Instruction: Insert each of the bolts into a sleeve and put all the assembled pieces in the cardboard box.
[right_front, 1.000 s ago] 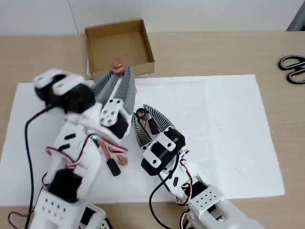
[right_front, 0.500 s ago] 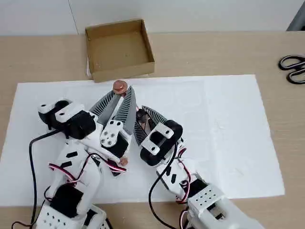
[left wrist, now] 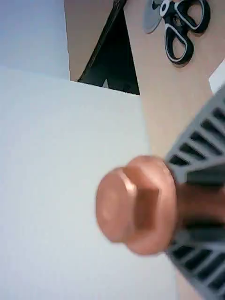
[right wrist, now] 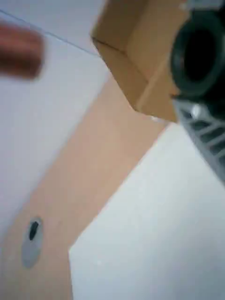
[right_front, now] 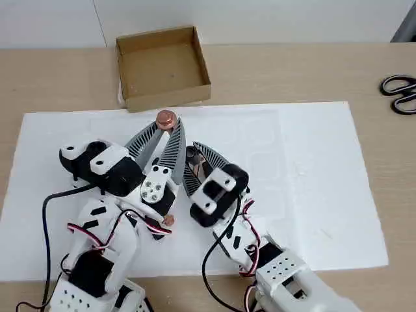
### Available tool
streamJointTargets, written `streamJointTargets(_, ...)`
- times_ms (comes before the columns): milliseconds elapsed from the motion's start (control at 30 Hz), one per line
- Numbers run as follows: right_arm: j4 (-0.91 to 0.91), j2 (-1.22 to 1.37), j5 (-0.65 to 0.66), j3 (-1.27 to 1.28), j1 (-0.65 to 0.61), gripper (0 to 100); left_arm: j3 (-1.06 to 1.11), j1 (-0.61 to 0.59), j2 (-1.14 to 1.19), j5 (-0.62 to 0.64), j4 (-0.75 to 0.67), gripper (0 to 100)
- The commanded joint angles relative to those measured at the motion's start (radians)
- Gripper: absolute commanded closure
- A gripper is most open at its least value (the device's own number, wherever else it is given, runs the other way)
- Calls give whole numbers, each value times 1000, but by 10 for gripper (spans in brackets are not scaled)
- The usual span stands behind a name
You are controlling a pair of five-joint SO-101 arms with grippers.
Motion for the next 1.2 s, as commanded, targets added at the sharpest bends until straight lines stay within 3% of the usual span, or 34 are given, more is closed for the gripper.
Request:
streamJointTargets(0, -102, -21, 60, -43, -5, 995, -8, 3, -15, -9, -26, 992)
streamJointTargets(833, -102, -22, 63, -130, -5, 995, -76, 49, -14, -54, -54, 992)
streamJointTargets(1167, 162, -41, 57, -157, 81, 995, -114, 49, -14, -107, -54, 992)
